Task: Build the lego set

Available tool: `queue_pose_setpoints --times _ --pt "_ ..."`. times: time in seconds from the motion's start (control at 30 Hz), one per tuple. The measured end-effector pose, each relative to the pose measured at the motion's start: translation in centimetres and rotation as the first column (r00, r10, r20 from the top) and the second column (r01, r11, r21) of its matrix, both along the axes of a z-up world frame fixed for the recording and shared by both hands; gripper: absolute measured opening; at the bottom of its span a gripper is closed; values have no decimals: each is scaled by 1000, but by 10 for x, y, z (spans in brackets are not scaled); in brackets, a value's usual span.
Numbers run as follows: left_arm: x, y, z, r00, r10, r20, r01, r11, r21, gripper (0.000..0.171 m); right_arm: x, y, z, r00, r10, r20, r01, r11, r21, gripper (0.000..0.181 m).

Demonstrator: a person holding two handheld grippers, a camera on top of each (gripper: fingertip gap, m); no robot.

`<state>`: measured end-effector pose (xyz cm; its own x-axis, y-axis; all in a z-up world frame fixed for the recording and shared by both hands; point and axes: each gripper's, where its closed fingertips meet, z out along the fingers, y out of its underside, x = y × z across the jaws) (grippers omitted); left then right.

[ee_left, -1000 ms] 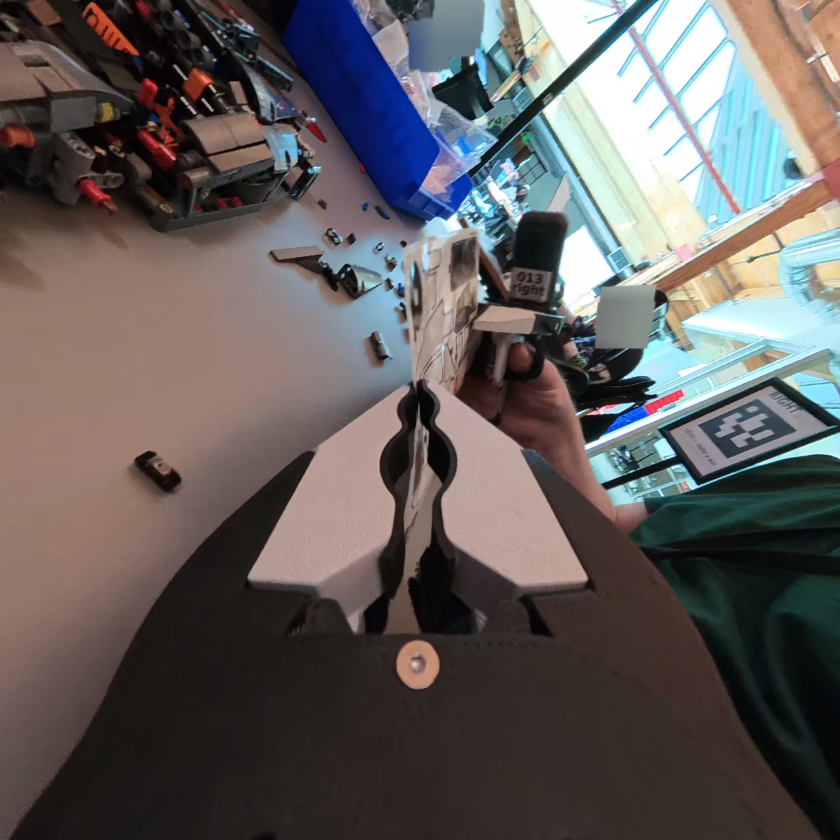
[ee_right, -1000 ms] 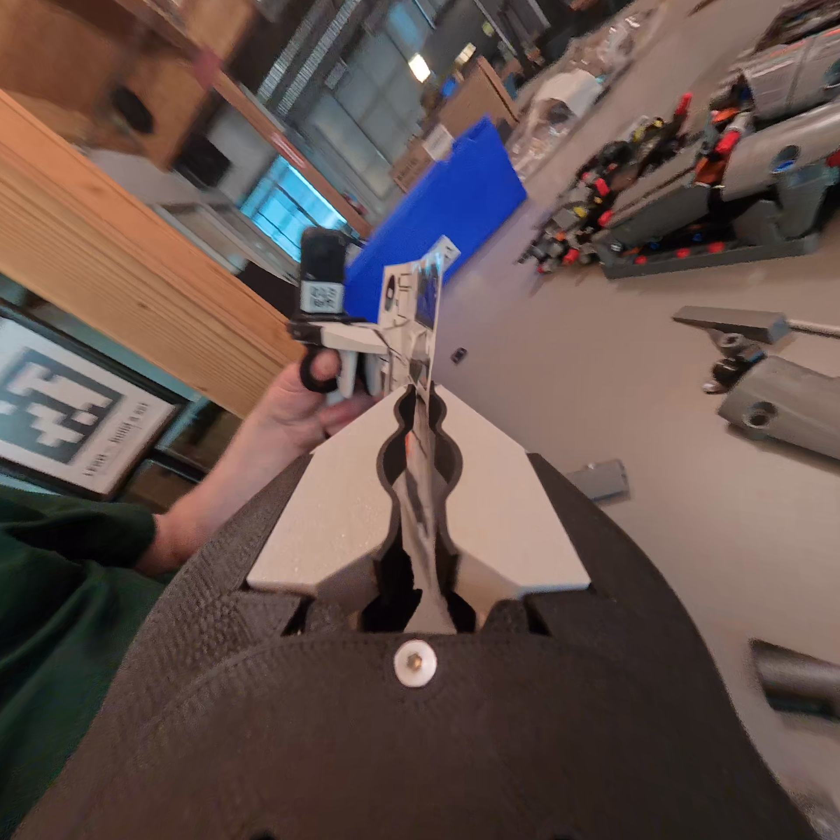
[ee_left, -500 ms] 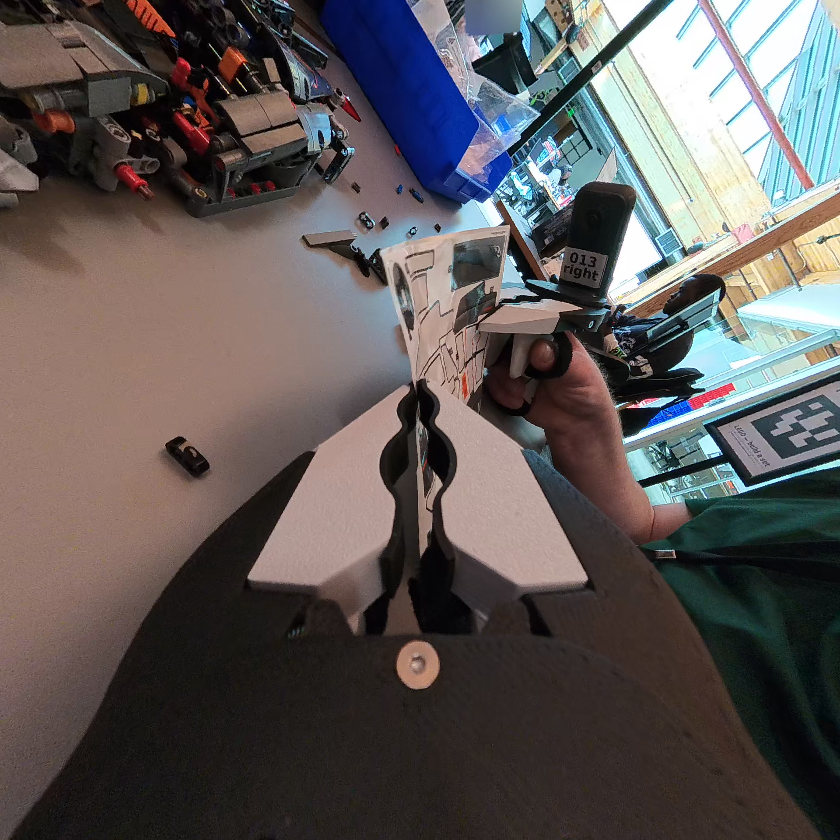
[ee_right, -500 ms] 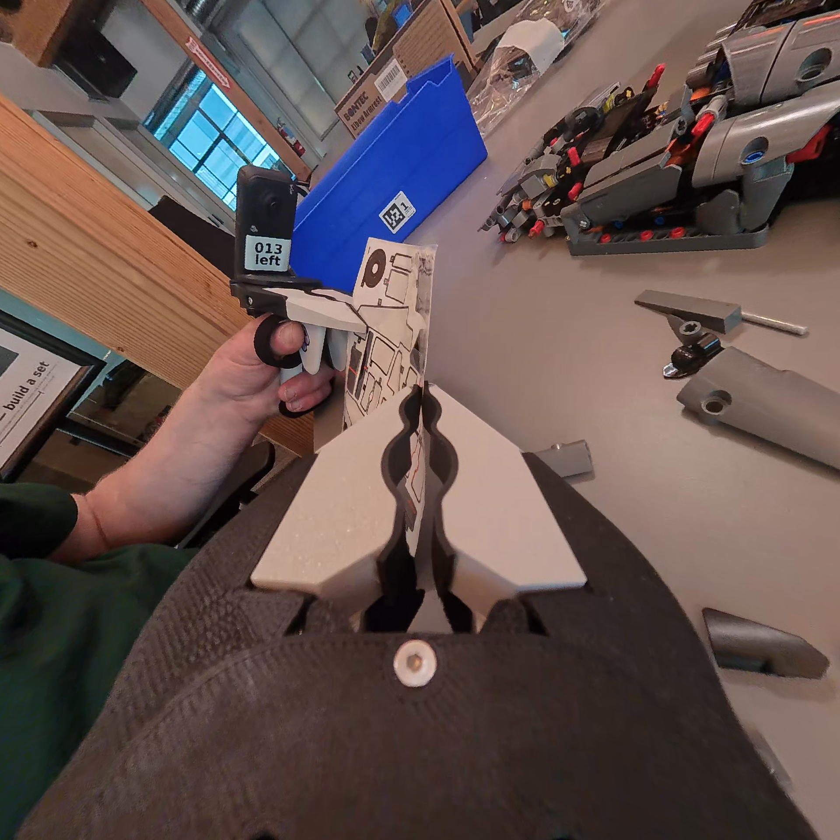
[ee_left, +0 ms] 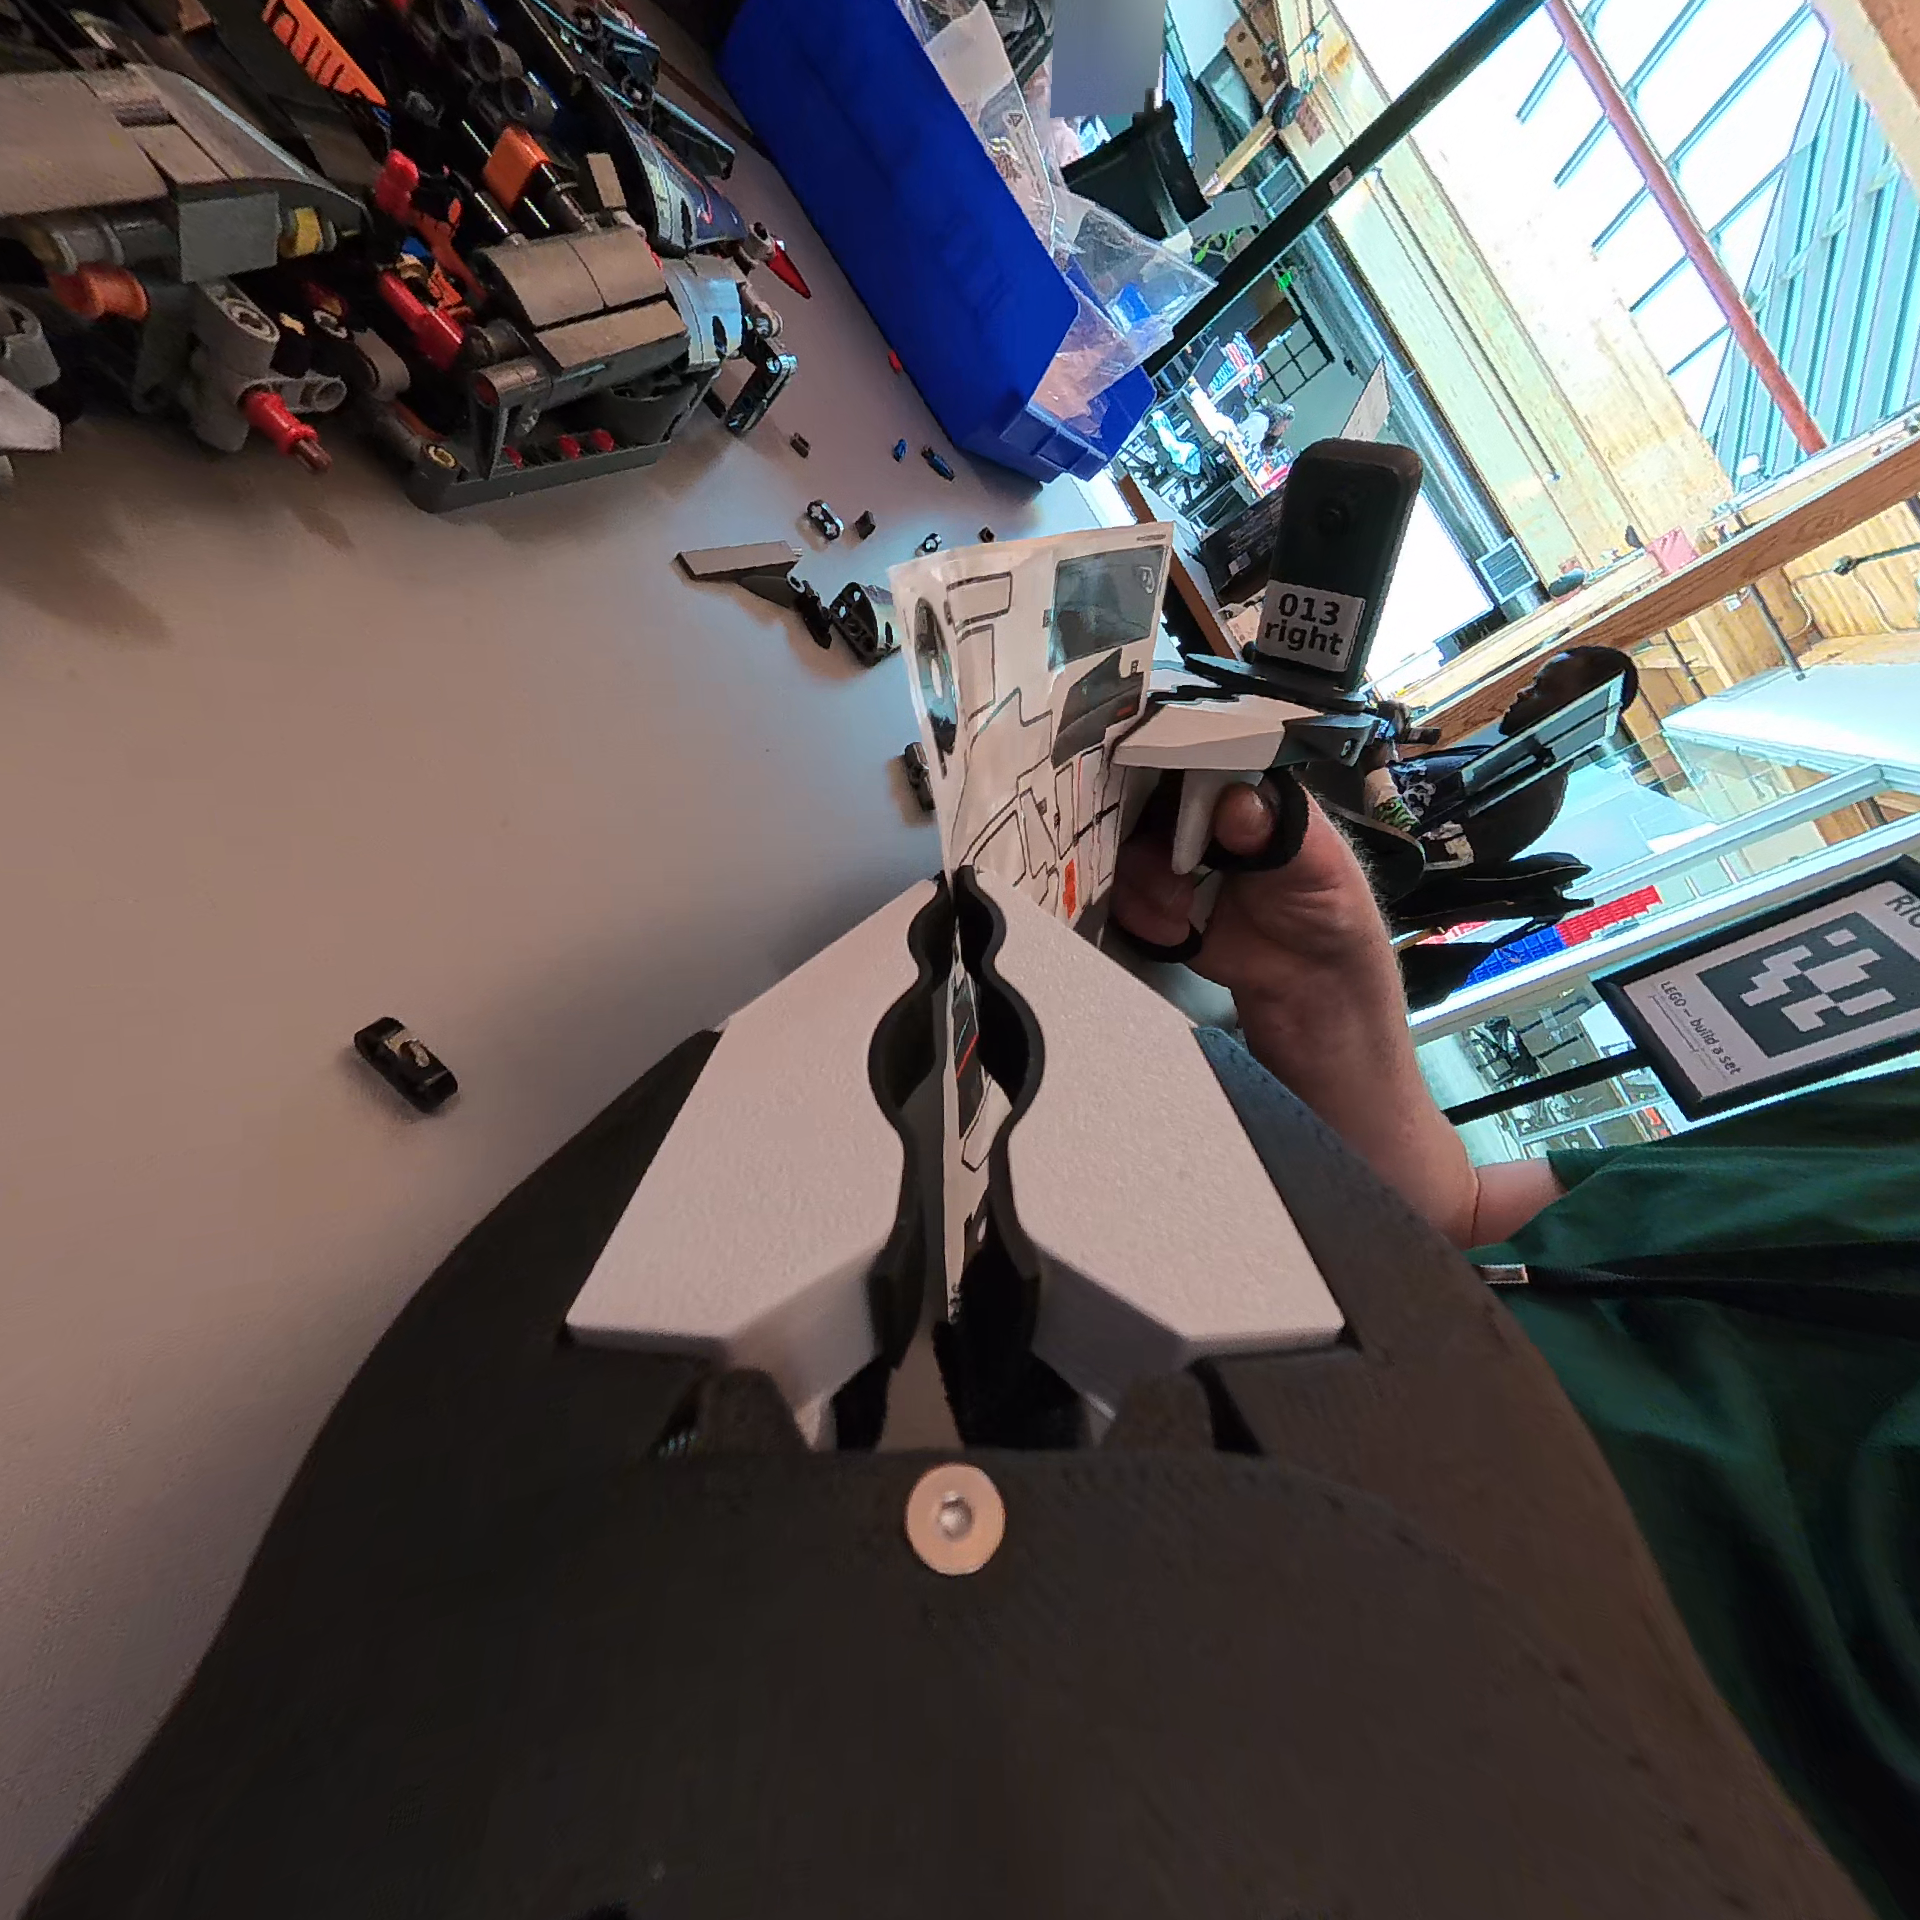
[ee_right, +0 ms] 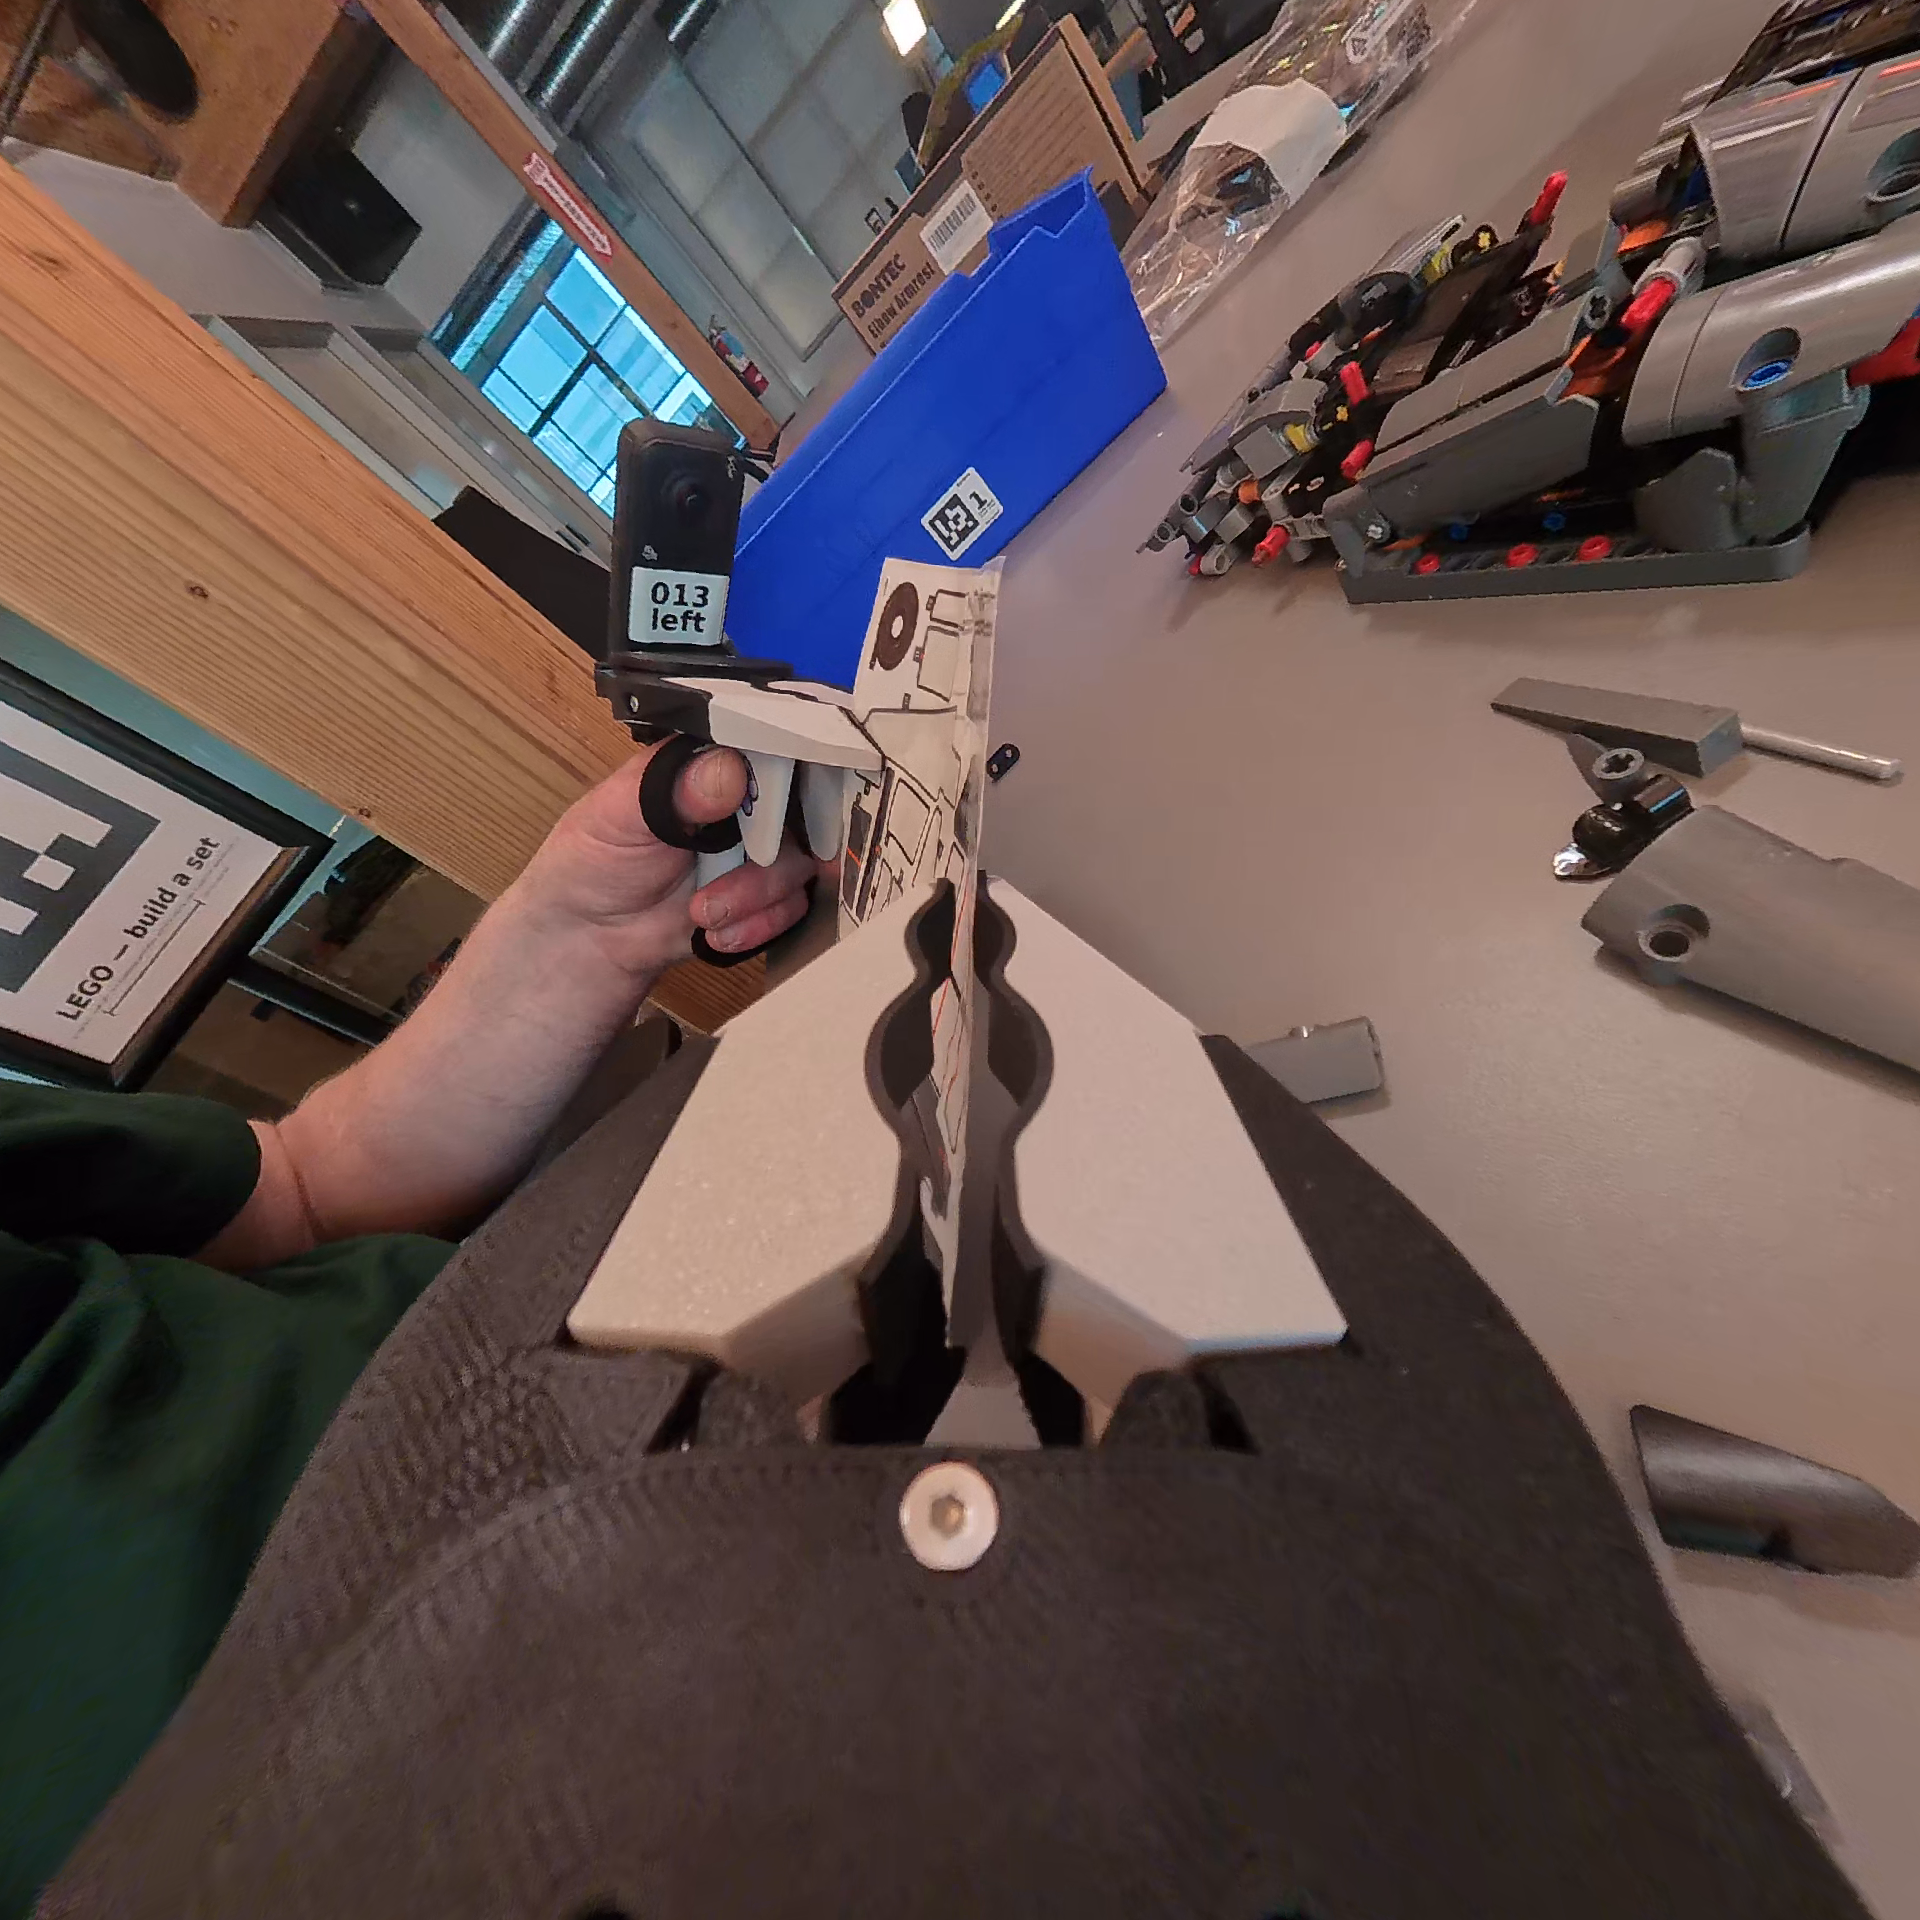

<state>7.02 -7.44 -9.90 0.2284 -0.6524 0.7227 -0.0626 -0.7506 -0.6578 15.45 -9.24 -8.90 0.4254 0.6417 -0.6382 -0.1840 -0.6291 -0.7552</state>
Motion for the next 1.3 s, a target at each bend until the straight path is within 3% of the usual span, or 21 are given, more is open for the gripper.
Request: queue_pose_setpoints --times 0.37,1.3 --pt "2 0 -1 1000 -1 -4 1 1000 2 0 3 3 -8 997 -30 78 30 1000 2 0" --pt "2 -2 4 998 -28 56 28 1000 -3 0 5 2 -9 997 -23 72 23 1000 0 0"
